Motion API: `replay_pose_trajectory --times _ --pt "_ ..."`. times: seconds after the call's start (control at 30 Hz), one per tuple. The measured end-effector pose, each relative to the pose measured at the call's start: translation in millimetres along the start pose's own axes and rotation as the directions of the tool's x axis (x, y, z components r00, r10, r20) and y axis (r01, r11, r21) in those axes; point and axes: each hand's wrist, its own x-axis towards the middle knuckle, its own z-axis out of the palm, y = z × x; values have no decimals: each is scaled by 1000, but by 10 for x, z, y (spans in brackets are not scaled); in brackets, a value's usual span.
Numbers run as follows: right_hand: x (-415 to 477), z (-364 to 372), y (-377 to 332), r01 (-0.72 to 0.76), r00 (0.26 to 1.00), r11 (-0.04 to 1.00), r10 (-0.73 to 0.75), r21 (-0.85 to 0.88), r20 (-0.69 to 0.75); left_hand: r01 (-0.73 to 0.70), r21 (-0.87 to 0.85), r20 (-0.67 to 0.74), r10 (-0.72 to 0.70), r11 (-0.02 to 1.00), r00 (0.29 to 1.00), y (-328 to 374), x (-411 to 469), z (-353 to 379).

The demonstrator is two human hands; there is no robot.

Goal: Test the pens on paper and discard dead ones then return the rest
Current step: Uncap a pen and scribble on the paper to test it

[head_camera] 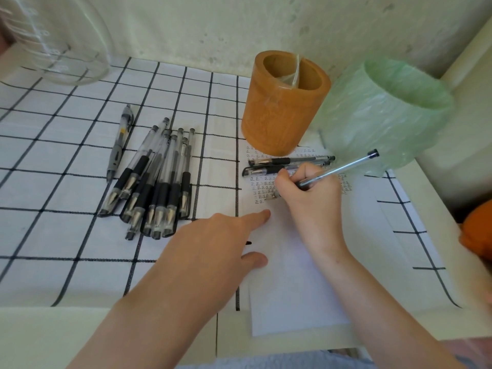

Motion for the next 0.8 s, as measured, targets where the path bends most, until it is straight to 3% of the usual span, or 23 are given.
replay_pose_trajectory --times 0.8 --pt "-10 -10 -31 12 1000 1000 -12 2 -2 0 7 22 -1 1000 1000 -7 16 15"
